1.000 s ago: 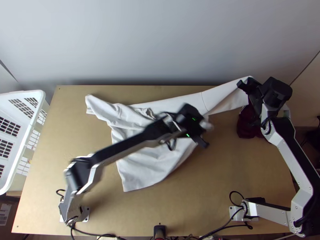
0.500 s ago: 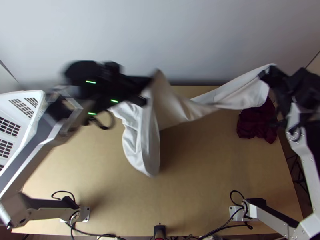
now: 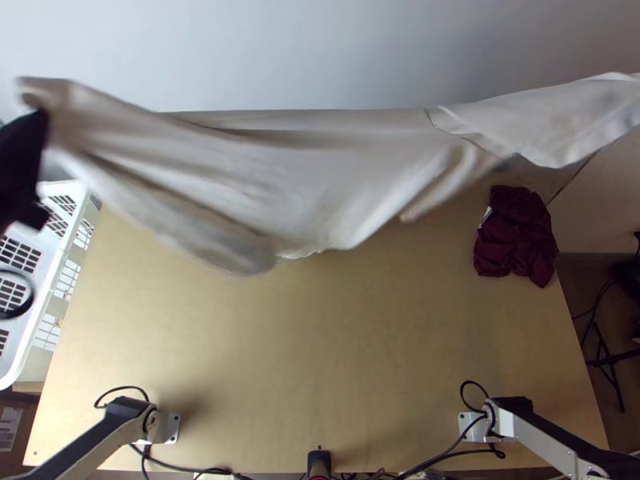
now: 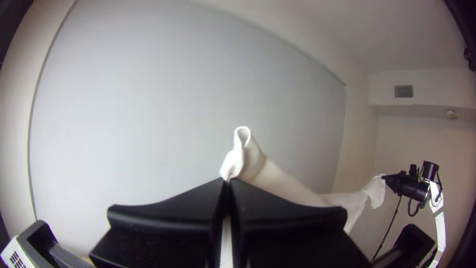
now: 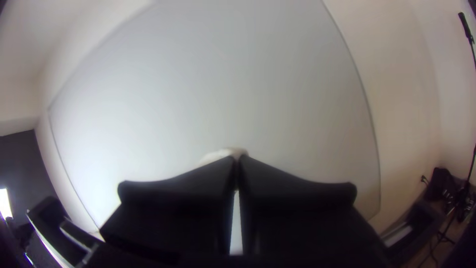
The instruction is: Fold the t-shirt
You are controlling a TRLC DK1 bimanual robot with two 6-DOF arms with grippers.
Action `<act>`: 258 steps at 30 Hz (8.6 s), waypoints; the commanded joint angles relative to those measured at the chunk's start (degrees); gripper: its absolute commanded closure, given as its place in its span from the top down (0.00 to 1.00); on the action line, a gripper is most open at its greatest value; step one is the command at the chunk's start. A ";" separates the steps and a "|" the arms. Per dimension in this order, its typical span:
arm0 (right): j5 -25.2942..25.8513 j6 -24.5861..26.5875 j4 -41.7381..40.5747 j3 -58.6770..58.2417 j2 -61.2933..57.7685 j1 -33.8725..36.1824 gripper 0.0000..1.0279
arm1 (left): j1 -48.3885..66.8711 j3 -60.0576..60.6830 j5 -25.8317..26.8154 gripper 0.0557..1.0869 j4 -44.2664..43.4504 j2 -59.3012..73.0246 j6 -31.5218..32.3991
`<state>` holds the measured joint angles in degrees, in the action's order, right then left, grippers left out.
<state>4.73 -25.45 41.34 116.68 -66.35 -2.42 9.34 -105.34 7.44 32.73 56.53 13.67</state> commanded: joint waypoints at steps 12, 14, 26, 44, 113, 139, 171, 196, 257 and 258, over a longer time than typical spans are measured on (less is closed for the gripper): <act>-7.90 -7.95 4.80 17.70 7.02 0.39 0.03 | -7.85 12.44 -1.55 0.03 -15.06 -24.63 0.30; -9.83 -9.62 3.83 18.67 8.08 1.71 0.03 | -8.29 12.53 -1.73 0.03 -15.77 -26.56 0.30; -15.98 -16.12 2.69 21.04 13.52 7.07 0.03 | -9.96 19.12 -1.99 0.03 -16.21 -35.62 2.24; -11.06 -7.16 -6.27 -7.26 10.45 7.86 0.03 | -16.46 45.49 -3.58 0.03 -46.53 -27.09 -1.81; 3.62 7.00 -18.14 -27.21 -37.54 -12.61 0.03 | -14.00 36.96 -0.94 0.03 -83.97 61.68 -34.06; -12.47 4.18 3.22 -31.87 -32.09 -19.73 0.03 | -14.53 39.25 3.19 0.03 -84.59 58.78 -34.24; -26.70 4.53 7.00 -42.94 -30.77 -21.23 0.03 | -24.64 59.90 25.25 0.03 -84.50 51.05 -44.52; -36.72 7.43 7.52 -51.03 -24.36 -18.06 0.97 | -24.64 61.57 23.50 0.94 -55.23 34.52 -48.48; -38.66 19.92 15.87 -61.31 -27.52 -47.51 0.94 | -31.40 74.05 27.27 0.95 -0.65 4.55 -63.86; -38.31 19.92 15.87 -61.31 -28.05 -47.59 0.93 | -31.32 73.96 27.27 0.95 -0.83 4.55 -63.77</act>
<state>-36.16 -4.91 59.66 55.02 -89.54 -46.94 -23.35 -31.40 34.74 34.74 60.40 -52.66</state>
